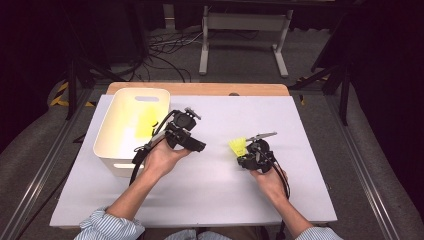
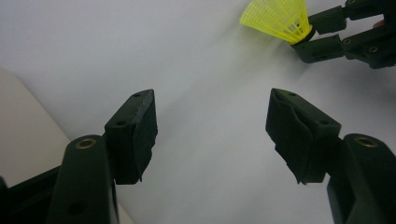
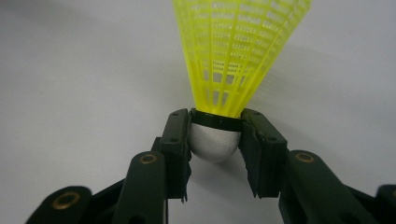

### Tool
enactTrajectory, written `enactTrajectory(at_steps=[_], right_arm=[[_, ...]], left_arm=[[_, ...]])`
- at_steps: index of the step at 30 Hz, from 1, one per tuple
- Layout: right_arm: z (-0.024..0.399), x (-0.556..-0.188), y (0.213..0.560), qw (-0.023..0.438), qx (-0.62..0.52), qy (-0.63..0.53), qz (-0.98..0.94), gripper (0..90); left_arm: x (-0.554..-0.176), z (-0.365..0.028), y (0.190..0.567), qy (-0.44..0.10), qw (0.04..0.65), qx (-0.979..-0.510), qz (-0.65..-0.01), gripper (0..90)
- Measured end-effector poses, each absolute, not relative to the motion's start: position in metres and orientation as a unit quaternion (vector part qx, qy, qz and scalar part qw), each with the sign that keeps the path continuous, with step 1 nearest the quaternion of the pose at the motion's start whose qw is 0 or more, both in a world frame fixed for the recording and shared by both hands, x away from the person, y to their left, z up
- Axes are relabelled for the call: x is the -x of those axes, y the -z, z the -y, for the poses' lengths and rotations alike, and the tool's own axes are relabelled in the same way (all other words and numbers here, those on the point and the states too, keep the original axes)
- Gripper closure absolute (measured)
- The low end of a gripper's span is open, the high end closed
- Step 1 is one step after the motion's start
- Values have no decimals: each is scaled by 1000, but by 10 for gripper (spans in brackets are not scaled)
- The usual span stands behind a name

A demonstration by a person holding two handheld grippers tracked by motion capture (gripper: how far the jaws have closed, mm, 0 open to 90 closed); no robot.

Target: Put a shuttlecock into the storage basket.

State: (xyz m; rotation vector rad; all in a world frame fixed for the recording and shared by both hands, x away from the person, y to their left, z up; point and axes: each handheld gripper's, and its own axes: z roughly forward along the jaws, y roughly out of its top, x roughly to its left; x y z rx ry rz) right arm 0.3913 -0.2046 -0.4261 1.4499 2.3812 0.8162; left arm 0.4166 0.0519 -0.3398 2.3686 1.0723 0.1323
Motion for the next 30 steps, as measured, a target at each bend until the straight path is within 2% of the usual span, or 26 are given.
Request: enactTrajectory(at_steps=[30], right_arm=[[186, -365, 413, 102, -411, -286, -859, 646]], left_arm=[[-410, -47, 347, -39, 264, -884, -385, 353]])
